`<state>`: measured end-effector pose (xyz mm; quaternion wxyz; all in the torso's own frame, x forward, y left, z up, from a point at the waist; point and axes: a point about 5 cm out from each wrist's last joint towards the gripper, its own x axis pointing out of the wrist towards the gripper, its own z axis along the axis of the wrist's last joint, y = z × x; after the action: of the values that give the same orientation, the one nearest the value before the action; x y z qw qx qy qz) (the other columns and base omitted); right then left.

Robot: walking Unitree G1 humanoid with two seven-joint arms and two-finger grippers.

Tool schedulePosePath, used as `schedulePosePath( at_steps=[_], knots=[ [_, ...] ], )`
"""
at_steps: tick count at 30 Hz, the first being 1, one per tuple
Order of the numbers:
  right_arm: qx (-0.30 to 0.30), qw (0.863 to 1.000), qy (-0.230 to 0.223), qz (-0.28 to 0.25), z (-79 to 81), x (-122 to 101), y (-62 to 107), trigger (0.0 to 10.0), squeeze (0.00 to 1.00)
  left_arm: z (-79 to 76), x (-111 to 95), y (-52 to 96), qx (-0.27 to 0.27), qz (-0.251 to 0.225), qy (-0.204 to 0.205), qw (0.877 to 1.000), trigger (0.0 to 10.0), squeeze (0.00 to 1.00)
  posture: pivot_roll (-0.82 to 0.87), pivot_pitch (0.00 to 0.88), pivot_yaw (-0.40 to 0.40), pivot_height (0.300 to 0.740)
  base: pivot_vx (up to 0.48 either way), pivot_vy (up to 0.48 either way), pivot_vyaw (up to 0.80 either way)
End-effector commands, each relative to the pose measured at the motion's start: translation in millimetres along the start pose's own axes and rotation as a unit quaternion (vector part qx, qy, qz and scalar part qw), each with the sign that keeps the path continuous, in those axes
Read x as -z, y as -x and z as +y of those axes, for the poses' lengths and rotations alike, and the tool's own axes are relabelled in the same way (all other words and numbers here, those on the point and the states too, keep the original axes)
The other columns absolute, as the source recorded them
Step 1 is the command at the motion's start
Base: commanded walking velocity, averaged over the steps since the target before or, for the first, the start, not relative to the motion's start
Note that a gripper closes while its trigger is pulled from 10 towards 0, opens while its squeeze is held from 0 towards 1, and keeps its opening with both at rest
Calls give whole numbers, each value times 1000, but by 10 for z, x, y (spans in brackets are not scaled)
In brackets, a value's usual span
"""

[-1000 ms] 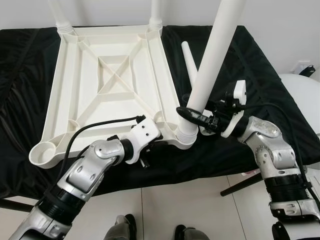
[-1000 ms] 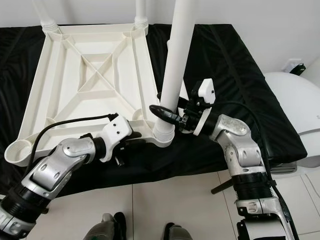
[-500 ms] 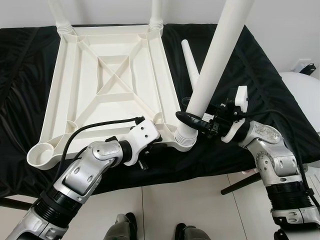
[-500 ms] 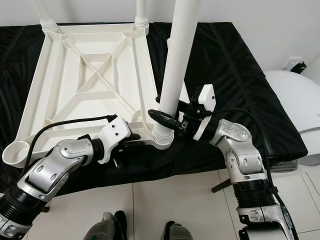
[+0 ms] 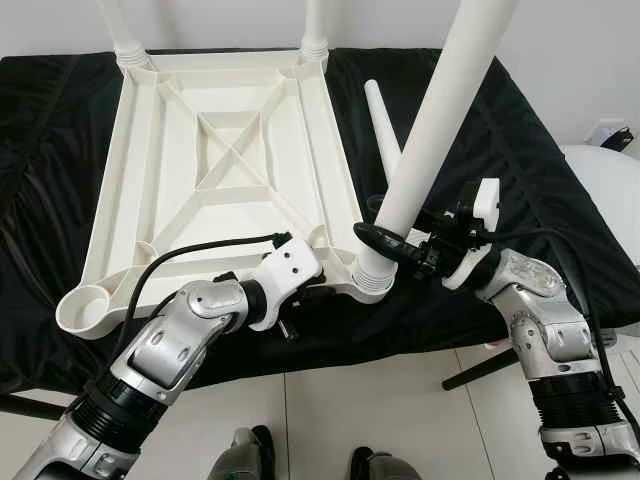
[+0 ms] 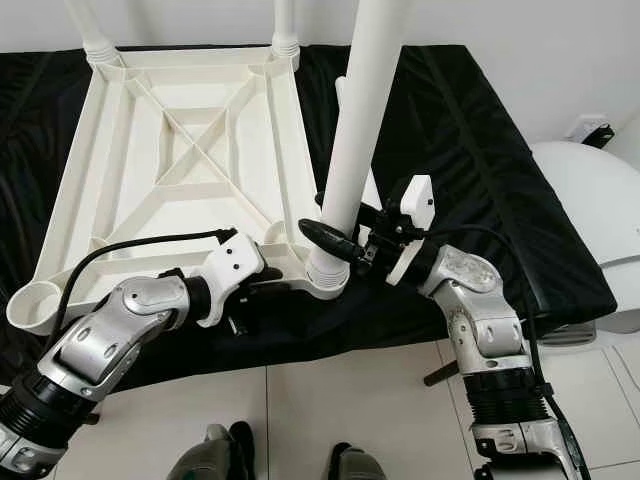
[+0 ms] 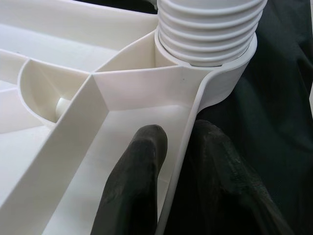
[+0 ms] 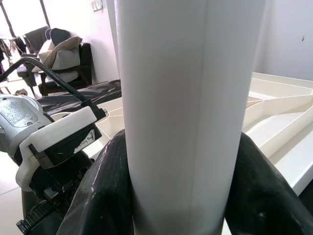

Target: Building children table

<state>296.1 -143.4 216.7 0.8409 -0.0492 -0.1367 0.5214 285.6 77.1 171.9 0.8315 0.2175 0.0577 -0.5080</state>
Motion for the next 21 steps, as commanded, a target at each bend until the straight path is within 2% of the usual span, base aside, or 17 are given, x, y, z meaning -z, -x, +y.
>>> schedulePosePath(
  at_steps=[1, 21],
  knots=[
    [10, 996, -62, 69, 96, 390, 67, 10000, 0, -106, -31, -40, 46, -1, -5, 999, 10000, 0, -54, 250, 6, 740, 0, 0, 0],
    [33, 997, -61, 47, 162, 362, 3, 10000, 0, -132, -72, -38, 42, -7, 0, 999, 10000, 0, -57, 255, -1, 740, 0, 0, 0]
  ],
)
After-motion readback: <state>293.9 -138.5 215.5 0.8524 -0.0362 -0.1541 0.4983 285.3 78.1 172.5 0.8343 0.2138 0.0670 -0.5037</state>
